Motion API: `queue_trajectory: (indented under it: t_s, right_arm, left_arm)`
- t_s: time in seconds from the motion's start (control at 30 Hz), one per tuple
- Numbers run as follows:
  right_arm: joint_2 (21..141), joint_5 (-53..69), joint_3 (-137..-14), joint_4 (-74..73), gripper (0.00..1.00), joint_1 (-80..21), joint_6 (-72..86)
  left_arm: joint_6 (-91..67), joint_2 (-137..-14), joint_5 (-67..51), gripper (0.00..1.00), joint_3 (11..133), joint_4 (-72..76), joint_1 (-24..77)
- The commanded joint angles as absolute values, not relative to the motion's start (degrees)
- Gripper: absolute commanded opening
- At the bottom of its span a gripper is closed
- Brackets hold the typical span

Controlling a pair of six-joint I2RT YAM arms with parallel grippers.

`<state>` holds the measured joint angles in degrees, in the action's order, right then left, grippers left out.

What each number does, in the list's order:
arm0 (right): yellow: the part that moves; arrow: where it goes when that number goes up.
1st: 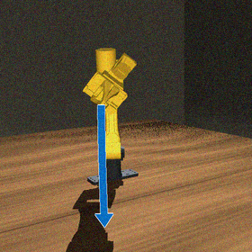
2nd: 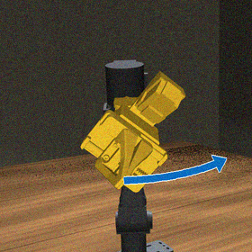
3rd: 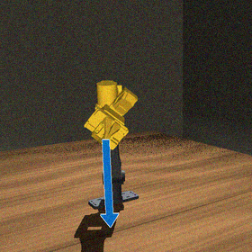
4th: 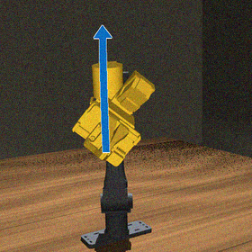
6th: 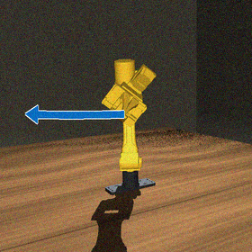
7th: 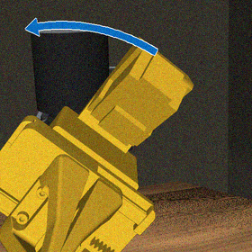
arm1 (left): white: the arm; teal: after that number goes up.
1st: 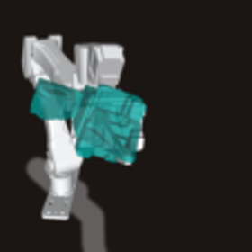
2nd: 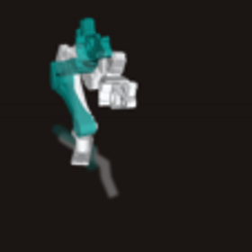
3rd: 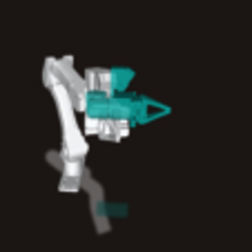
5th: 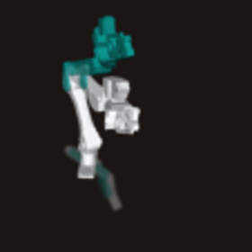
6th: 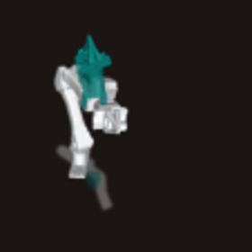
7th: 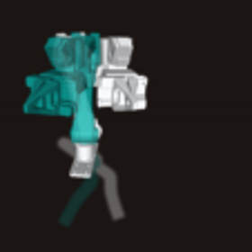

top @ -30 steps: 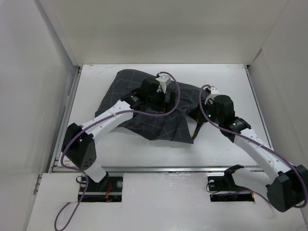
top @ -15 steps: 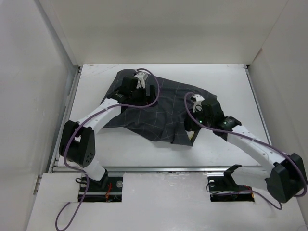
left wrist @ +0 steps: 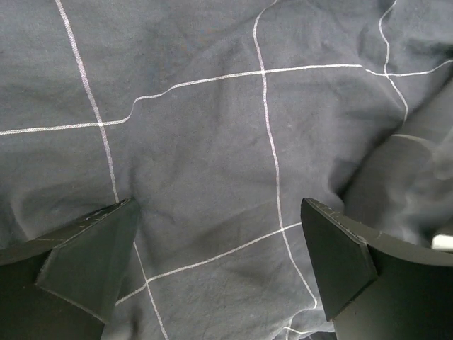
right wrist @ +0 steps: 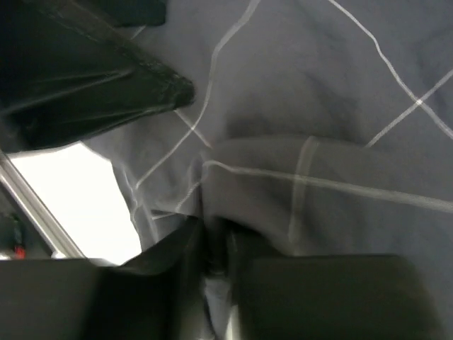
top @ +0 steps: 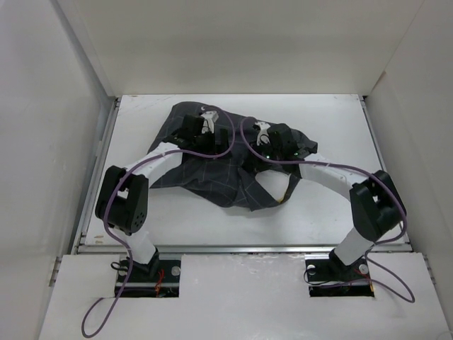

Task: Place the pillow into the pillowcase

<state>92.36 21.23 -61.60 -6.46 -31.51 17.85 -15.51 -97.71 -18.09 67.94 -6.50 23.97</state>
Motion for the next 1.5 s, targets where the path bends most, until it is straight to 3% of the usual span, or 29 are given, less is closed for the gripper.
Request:
queue_trajectory:
  t_s: [0.0, 0.13, 0.3, 0.5, 0.83, 0.9, 0.93, 1.0, 1.2, 1.37, 1.47]
  right_arm:
    - [94.3, 20.13, -65.74, -2.55, 0.15, -32.43, 19.07]
    - [90.8, 13.22, -66.79, -11.31, 0.0, -32.96, 19.69]
    - [82.29, 0.12, -67.32, -34.99, 0.0, -32.96, 21.88]
    - [80.42, -12.11, -67.42, -58.32, 0.0, -27.09, 27.41]
    - [72.6, -14.61, -58.46, -69.43, 0.0, -19.25, 33.05]
    - [73.64, -12.23, -57.3, -65.84, 0.15, -19.25, 33.05]
    - [74.52, -11.52, -56.78, -64.53, 0.39, -18.73, 33.05]
    - [77.24, -10.11, -56.78, -60.67, 0.62, -18.72, 31.04]
    - [73.23, -11.26, -67.39, -58.99, 0.62, -19.42, 23.74]
    - [66.9, 7.53, -65.93, -47.74, 0.62, -22.22, 13.38]
    - [66.27, 11.6, -63.29, -45.79, 0.62, -30.39, 10.99]
  left_arm:
    - [-14.77, -96.86, -19.08, 0.95, 67.41, -5.45, 23.73]
    - [-14.77, -99.22, -18.55, 0.87, 67.41, -4.83, 23.73]
    - [-15.64, -104.58, -15.3, 0.68, 70.31, -5.89, 21.45]
    - [-17.66, -109.07, -12.66, 0.62, 73.03, -5.98, 13.72]
    - [-19.42, -112.85, -10.02, 0.57, 78.74, -9.22, 4.84]
    - [-19.42, -111.28, -10.63, 0.57, 78.75, -9.23, 4.22]
    - [-19.42, -110.66, -10.63, 0.57, 78.75, -8.62, 4.22]
    - [-19.42, -109.26, -12.12, 0.57, 80.15, -8.61, 4.22]
    - [-18.11, -108.02, -7.66, 0.58, 85.51, -13.09, 3.69]
    - [-18.11, -105.92, -7.38, 0.59, 86.57, -13.62, 0.97]
    - [-18.11, -104.42, -8.61, 0.66, 87.71, -14.94, 0.35]
